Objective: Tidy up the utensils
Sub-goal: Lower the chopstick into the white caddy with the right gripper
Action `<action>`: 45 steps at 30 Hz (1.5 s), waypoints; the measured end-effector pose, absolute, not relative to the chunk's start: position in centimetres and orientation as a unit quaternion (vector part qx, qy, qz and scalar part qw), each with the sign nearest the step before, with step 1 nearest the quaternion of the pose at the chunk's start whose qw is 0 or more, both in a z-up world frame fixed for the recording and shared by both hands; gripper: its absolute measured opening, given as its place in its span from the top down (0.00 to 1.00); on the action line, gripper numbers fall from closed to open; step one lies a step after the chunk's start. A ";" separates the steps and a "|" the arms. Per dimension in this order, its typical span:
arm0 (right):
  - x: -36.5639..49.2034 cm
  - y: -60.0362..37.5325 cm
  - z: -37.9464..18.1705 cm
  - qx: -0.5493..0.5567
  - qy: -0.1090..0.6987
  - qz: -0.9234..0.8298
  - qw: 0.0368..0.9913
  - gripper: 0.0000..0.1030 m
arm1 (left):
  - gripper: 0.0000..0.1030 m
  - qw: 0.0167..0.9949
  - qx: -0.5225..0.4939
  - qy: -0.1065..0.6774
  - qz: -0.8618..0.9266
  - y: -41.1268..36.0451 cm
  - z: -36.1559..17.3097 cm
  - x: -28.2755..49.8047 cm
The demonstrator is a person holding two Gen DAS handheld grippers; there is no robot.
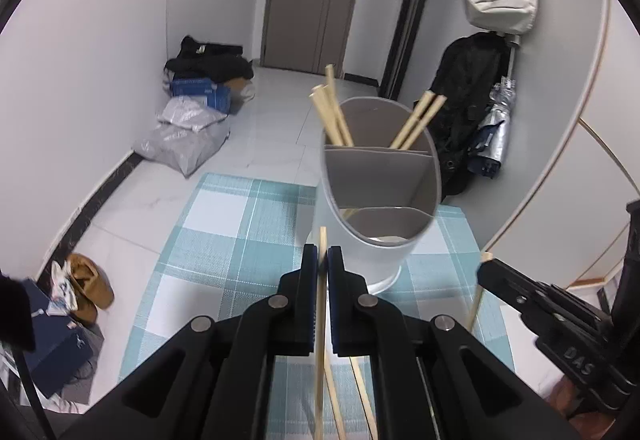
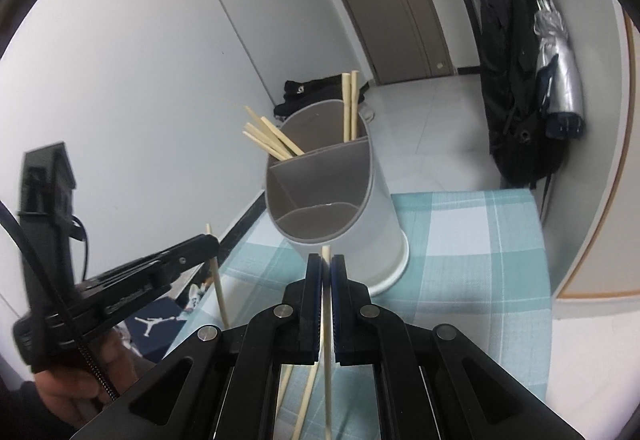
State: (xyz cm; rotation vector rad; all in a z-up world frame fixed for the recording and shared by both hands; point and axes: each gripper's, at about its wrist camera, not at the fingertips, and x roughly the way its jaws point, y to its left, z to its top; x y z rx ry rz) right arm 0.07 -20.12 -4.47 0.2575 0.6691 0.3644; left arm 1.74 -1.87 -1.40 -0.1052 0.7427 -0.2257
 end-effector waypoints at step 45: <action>1.1 -22.0 7.6 0.157 0.221 0.179 0.946 0.97 | 0.99 0.930 -0.038 0.302 -0.205 -3.0 10.8 3.4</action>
